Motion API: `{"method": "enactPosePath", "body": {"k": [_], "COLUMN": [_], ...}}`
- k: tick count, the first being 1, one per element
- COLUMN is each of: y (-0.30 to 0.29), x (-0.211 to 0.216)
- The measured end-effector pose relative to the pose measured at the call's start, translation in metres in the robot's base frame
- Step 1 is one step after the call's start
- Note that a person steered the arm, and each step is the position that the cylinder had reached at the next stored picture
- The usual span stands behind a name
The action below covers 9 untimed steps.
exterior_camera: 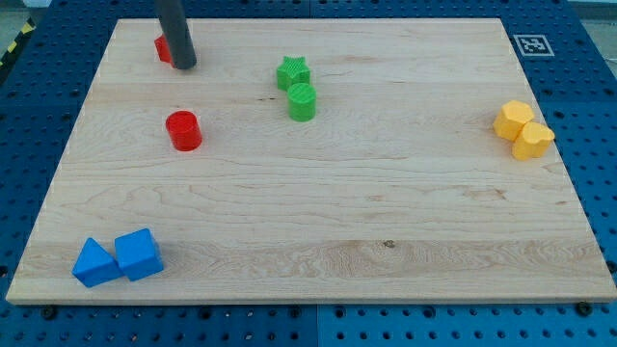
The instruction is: Push the green blocks towards the right side of the red circle
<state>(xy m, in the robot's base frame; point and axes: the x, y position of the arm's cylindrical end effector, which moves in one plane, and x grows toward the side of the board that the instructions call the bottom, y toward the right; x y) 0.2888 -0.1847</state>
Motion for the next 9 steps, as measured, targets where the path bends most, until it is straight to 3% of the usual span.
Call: {"method": "enactPosePath", "body": {"k": [3, 4, 6, 9], "y": [-0.003, 0.031, 0.041, 0.116], "x": [-0.028, -0.002, 0.003, 0.003]}}
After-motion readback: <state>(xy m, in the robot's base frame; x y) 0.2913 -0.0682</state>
